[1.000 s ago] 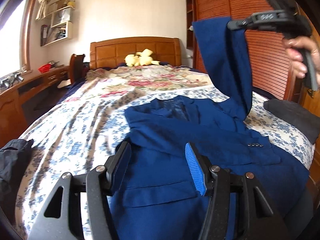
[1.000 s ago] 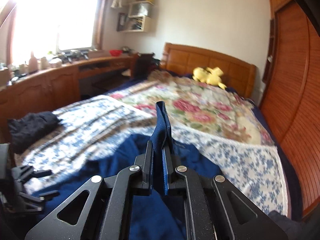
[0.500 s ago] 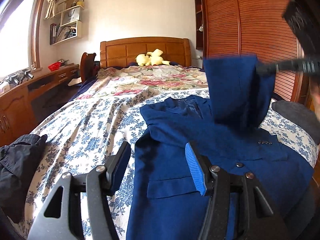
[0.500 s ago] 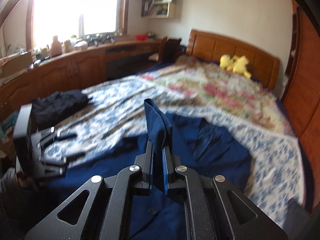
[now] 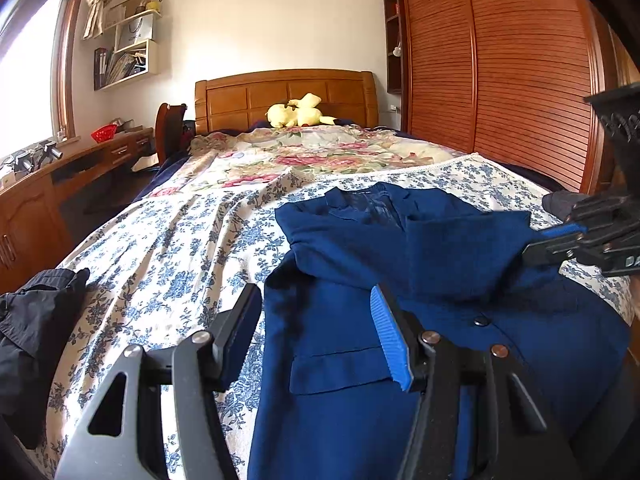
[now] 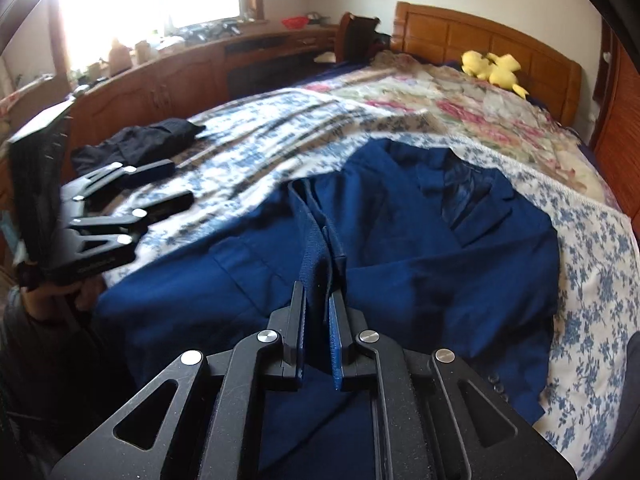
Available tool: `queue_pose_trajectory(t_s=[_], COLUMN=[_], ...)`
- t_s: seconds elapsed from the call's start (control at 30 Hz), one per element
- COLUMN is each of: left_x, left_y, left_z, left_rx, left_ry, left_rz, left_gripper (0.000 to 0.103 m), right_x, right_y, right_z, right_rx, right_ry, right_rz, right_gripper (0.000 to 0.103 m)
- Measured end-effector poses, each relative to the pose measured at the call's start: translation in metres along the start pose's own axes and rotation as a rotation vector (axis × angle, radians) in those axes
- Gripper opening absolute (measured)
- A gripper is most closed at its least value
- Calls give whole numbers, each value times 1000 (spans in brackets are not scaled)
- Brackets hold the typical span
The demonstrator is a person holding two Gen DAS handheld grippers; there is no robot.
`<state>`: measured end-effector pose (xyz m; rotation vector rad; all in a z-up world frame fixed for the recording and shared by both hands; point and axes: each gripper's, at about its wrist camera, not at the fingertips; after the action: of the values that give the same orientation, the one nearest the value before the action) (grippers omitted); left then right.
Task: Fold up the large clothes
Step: 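Lay the sleeve across the jacket front and open the right gripper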
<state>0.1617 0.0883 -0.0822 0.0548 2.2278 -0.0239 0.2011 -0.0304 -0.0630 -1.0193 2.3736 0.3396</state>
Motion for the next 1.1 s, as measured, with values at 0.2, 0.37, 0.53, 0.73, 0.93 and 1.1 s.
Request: queue_pose_trajectory(t_s=[0.2, 0.37, 0.53, 0.73, 0.93, 1.1], left_x=[0, 4, 10, 21, 33, 40], left_y=[-4, -16, -30, -39, -39, -40], left_z=[-2, 4, 17, 41, 66, 78], left_rx=[37, 63, 94, 112, 111, 110], left_ry=[-5, 18, 62, 148, 237, 282], left_rz=[5, 29, 68, 93, 91, 90], left_gripper=[56, 56, 56, 56, 56, 56], right_x=[8, 22, 49, 82, 107, 118], right_y=[1, -11, -32, -60, -82, -92], right_z=[-21, -24, -17, -8, -2, 0], right_rx=[16, 52, 85, 122, 158, 167], right_ry=[-39, -26, 7, 38, 63, 65], right_rz=[19, 46, 98, 170, 229, 262], right_gripper=[46, 46, 46, 46, 46, 46])
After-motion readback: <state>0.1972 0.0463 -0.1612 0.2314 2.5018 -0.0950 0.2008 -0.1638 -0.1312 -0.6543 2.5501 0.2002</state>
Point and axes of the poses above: each gripper's, at about its wrist camera, not at the fingertips, and z roughly the way its jaws point, y to its left, x to its underside, and after that the axes turned 9 degrees about y, right-handed
